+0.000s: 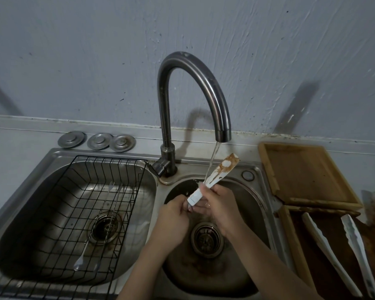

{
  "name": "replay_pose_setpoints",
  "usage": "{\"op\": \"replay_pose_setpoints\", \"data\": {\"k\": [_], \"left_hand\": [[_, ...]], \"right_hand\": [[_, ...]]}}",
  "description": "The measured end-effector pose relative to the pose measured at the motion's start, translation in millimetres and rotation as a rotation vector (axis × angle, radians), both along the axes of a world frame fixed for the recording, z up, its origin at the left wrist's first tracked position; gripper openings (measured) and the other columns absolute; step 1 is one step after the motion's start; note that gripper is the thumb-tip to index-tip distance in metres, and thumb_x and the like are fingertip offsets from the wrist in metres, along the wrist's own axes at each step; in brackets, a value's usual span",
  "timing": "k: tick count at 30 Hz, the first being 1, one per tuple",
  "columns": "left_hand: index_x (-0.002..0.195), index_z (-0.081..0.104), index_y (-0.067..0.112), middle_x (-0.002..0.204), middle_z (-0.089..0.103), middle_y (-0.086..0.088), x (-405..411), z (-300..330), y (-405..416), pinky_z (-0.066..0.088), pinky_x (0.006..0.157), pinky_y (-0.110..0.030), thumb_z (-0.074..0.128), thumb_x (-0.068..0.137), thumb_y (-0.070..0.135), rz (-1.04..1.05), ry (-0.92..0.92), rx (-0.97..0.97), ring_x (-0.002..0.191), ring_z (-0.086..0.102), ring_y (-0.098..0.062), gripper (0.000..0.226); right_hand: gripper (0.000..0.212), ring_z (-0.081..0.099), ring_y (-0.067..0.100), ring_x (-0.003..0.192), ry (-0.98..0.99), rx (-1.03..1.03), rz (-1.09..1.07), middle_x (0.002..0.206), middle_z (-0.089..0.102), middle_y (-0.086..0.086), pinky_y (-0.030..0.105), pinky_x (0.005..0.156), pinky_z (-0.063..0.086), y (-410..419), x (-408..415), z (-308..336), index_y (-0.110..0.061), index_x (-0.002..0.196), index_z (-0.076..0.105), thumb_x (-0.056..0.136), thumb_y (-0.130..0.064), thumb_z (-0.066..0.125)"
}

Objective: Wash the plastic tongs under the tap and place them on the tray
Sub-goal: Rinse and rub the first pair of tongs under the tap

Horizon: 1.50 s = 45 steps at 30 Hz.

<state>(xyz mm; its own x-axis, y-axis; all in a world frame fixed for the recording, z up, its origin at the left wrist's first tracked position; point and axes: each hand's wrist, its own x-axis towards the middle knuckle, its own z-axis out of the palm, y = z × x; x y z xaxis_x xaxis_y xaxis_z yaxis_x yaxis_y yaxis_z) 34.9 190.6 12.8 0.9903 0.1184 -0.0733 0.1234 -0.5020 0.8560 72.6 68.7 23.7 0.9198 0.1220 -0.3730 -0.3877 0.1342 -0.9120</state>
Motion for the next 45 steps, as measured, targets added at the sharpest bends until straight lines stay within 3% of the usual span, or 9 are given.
{"op": "replay_pose_setpoints", "data": {"k": [4, 11, 19, 23, 25, 29, 33, 39, 45], "left_hand": [[0.06, 0.041, 0.017, 0.055, 0.045, 0.004, -1.6, -1.1, 2.6, 0.033, 0.049, -0.015, 0.045, 0.085, -0.001, -0.025, 0.012, 0.033, 0.055, 0.041, -0.01, 0.032], [0.071, 0.05, 0.013, 0.059, 0.049, 0.007, -4.3, 5.0, 14.9, 0.032, 0.05, -0.023, 0.041, 0.092, 0.009, -0.039, 0.119, 0.107, 0.056, 0.045, -0.009, 0.023], [0.067, 0.05, 0.013, 0.056, 0.048, 0.005, -12.3, 11.5, 26.3, 0.034, 0.053, -0.027, 0.042, 0.09, 0.006, -0.039, 0.215, 0.084, 0.056, 0.045, -0.014, 0.026], [0.071, 0.054, 0.009, 0.056, 0.047, 0.003, -16.2, 15.3, 35.6, 0.032, 0.05, -0.019, 0.04, 0.09, 0.001, 0.001, 0.223, 0.105, 0.055, 0.043, -0.01, 0.025], [0.071, 0.055, 0.008, 0.057, 0.046, 0.002, -17.6, 19.1, 42.0, 0.029, 0.044, -0.014, 0.041, 0.09, 0.001, 0.027, 0.219, 0.122, 0.053, 0.041, -0.009, 0.024], [0.059, 0.049, 0.013, 0.056, 0.046, 0.002, -17.6, 22.3, 54.0, 0.029, 0.048, -0.022, 0.043, 0.091, 0.007, 0.103, 0.186, 0.139, 0.054, 0.042, -0.011, 0.034], [0.05, 0.041, 0.017, 0.046, 0.042, 0.001, -17.7, 24.0, 48.5, 0.027, 0.047, -0.029, 0.044, 0.092, 0.014, 0.133, 0.141, 0.206, 0.048, 0.041, -0.014, 0.043], [0.054, 0.042, 0.021, 0.054, 0.048, 0.001, -27.4, 21.6, 45.3, 0.031, 0.052, -0.03, 0.042, 0.096, 0.021, 0.147, 0.082, 0.229, 0.055, 0.047, -0.014, 0.042], [0.056, 0.044, 0.023, 0.054, 0.049, 0.0, -24.3, 22.1, 38.7, 0.031, 0.05, -0.028, 0.041, 0.097, 0.021, 0.205, 0.031, 0.204, 0.054, 0.046, -0.013, 0.041]], "right_hand": [[0.032, 0.073, 0.03, 0.077, 0.025, 0.059, 0.029, 0.088, 0.073, 0.023, 0.03, 0.066, 0.059, -4.5, -0.8, 1.3, 0.003, 0.103, 0.06, 0.097, -0.025, 0.045], [0.013, 0.072, 0.021, 0.085, 0.095, 0.142, -0.101, 0.097, 0.071, 0.016, 0.024, 0.064, 0.058, -6.9, 0.6, -0.2, -0.005, 0.096, 0.064, 0.092, -0.013, 0.055], [0.027, 0.074, 0.024, 0.073, 0.14, 0.12, -0.059, 0.076, 0.075, 0.012, 0.027, 0.058, 0.058, -1.1, -1.6, -7.7, -0.005, 0.094, 0.064, 0.093, -0.029, 0.053], [0.03, 0.073, 0.022, 0.082, 0.036, -0.076, -0.066, 0.099, 0.072, 0.015, 0.027, 0.068, 0.058, -15.0, 3.5, -17.6, -0.002, 0.112, 0.06, 0.09, -0.023, 0.058], [0.038, 0.068, 0.017, 0.094, -0.084, -0.356, -0.089, 0.117, 0.066, 0.013, 0.02, 0.076, 0.054, -23.1, 6.6, -22.4, -0.006, 0.126, 0.05, 0.092, -0.023, 0.053], [0.058, 0.029, 0.012, 0.14, -0.57, -0.901, 0.151, 0.15, 0.034, -0.003, 0.026, 0.114, 0.028, -26.3, -5.4, -21.6, -0.019, 0.144, 0.029, 0.092, -0.012, 0.052], [0.063, -0.002, 0.006, 0.145, -0.814, -1.142, 0.518, 0.156, 0.009, -0.013, 0.036, 0.121, 0.002, -8.1, -19.3, -27.1, -0.033, 0.147, 0.012, 0.094, -0.018, 0.044], [0.077, 0.001, 0.012, 0.146, -0.55, -1.217, 0.411, 0.159, 0.01, -0.002, 0.039, 0.12, 0.001, -27.8, 5.0, -37.3, -0.02, 0.149, 0.007, 0.088, -0.011, 0.053], [0.075, -0.017, 0.013, 0.144, -0.822, -1.172, 0.602, 0.157, -0.008, -0.009, 0.035, 0.12, -0.005, 3.8, -29.9, -21.0, -0.023, 0.149, -0.001, 0.09, -0.007, 0.042]]}}
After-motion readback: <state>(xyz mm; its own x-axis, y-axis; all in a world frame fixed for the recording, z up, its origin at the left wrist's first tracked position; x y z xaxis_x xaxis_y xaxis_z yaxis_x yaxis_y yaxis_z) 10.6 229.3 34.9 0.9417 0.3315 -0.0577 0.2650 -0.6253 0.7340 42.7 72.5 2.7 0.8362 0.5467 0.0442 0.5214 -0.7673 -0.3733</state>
